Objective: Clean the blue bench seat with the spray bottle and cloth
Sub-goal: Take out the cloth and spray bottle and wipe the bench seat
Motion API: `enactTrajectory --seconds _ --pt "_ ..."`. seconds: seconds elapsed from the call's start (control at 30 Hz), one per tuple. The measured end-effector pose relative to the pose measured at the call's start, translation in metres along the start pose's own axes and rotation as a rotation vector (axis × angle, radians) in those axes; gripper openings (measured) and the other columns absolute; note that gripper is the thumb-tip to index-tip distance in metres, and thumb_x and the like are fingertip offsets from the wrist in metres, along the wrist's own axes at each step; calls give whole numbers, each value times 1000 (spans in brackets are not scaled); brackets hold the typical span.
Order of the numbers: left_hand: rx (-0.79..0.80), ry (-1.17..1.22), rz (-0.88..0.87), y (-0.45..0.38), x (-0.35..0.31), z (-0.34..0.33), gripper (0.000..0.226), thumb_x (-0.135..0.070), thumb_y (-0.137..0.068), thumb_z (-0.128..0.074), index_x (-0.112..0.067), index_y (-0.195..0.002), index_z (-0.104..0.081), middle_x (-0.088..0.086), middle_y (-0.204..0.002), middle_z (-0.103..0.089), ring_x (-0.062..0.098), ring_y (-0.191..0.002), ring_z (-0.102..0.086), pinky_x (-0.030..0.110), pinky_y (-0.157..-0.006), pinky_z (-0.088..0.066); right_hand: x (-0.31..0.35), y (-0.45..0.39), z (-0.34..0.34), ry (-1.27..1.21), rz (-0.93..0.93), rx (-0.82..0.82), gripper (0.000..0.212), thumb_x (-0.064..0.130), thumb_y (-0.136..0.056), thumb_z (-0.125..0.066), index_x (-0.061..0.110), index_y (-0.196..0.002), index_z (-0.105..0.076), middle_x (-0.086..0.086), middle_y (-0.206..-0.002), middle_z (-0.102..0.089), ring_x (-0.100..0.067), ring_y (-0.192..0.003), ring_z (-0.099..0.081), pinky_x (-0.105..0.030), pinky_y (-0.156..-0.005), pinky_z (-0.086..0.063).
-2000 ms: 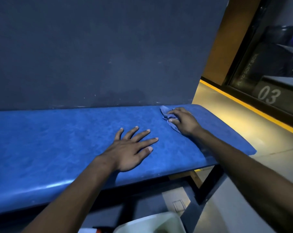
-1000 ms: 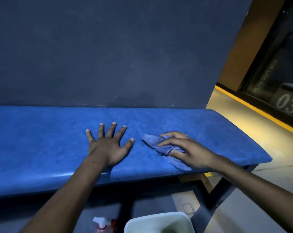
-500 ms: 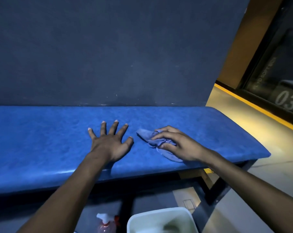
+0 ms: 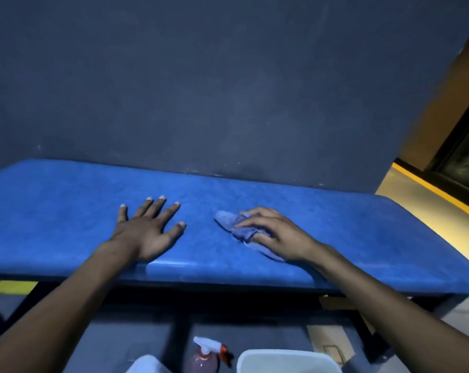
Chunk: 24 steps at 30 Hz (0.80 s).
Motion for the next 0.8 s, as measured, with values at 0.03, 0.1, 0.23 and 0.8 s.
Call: enactTrajectory --seconds 0.03,0.1,0.23,0.8 --pt "-8 1 -4 0 0 -1 72 -77 -96 -17 -51 -161 -4 -13 -174 5 13 -161 7 60 -125 7 -9 -20 -6 24 -30 -29 34 35 -96 -56 29 -129 -66 5 -135 -60 -8 -133 -50 -24 -112 -34" --pt "-16 3 -7 0 -1 -2 71 -76 -96 -16 -50 -162 -4 -13 -174 5 13 -161 7 60 -125 8 -29 -60 -11 27 -155 -123 36 39 -93 -54 32 -127 -66 5 -133 -60 -17 -131 -52 -34 -111 -39" --pt "-29 9 -7 0 4 -3 71 -77 -96 -14 -51 -161 -4 -14 -174 5 12 -160 7 60 -124 9 -37 -104 -24 -16 -283 -141 35 41 -90 -56 33 -121 -69 9 -131 -60 -20 -129 -53 -40 -111 -41" --pt "-26 -28 21 -2 3 -7 68 -73 -96 -14 -54 -160 0 -19 -173 6 35 -160 13 74 -118 11 -8 -126 -38 -60 -227 -178 34 44 -88 -58 32 -117 -72 11 -128 -63 -15 -126 -56 -37 -110 -41"
Point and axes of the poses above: each hand's wrist, its own y-axis away from the middle knuckle, its own z-axis out of the back of the hand, x = y × z, the point moved 6 cm from there along -y, towards the middle knuckle
